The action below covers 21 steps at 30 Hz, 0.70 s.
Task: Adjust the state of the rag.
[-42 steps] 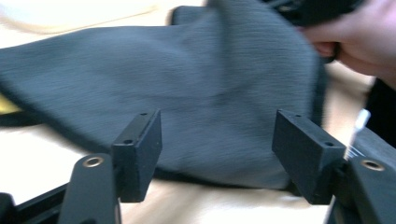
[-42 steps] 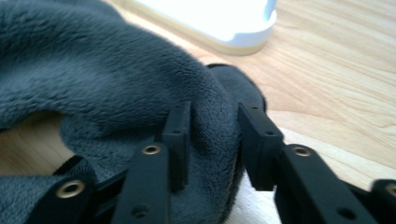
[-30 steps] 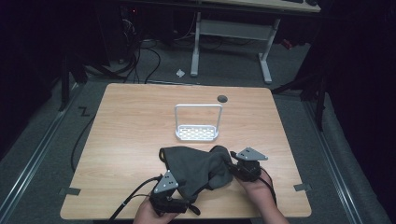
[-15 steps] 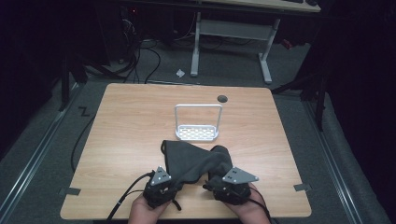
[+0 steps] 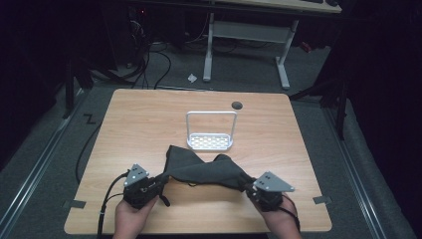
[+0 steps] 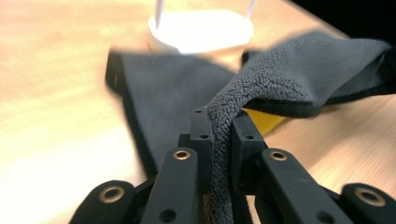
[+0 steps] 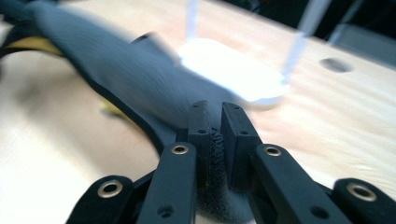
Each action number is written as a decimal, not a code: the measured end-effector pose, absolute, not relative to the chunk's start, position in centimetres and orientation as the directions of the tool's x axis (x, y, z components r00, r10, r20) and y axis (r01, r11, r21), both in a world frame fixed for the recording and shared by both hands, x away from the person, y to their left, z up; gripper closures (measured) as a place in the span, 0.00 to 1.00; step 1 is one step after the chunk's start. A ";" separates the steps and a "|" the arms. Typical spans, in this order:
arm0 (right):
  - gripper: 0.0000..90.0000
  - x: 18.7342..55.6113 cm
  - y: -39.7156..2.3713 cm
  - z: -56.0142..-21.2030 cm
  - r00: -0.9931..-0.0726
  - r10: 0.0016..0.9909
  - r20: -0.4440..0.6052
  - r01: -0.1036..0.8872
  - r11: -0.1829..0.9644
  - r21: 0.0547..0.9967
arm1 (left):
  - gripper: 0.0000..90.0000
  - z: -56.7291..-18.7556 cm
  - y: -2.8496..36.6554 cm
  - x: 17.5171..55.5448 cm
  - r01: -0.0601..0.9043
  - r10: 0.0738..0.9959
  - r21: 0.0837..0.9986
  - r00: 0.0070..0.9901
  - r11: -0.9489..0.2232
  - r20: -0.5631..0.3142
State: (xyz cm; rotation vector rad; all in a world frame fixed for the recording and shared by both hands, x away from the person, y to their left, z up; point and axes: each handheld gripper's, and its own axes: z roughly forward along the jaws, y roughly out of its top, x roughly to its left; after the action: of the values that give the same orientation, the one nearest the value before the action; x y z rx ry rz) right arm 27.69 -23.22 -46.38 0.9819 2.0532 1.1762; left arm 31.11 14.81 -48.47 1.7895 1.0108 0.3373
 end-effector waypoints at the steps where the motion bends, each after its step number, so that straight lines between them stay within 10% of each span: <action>1: 0.92 27.8 -23.8 -46.1 -0.556 0.825 -0.104 0.311 0.323 0.894 | 0.90 -47.9 15.0 30.9 0.465 0.762 0.874 0.613 -0.137 -0.207; 9: 0.92 29.5 -26.6 -46.2 -0.484 0.873 -0.066 0.349 0.261 0.900 | 0.85 -46.7 14.2 30.6 0.430 0.744 0.886 0.647 -0.176 -0.167; 21: 0.79 37.8 -27.2 -51.2 -0.401 0.914 -0.069 0.530 0.293 0.795 | 0.42 -52.3 12.3 33.3 0.520 0.746 0.777 0.659 -0.354 -0.101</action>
State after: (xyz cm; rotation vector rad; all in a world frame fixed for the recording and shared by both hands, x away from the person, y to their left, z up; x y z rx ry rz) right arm 37.77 -27.17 -51.15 1.2847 2.0421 0.9584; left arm 33.26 12.26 -52.34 2.0398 0.9805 0.3426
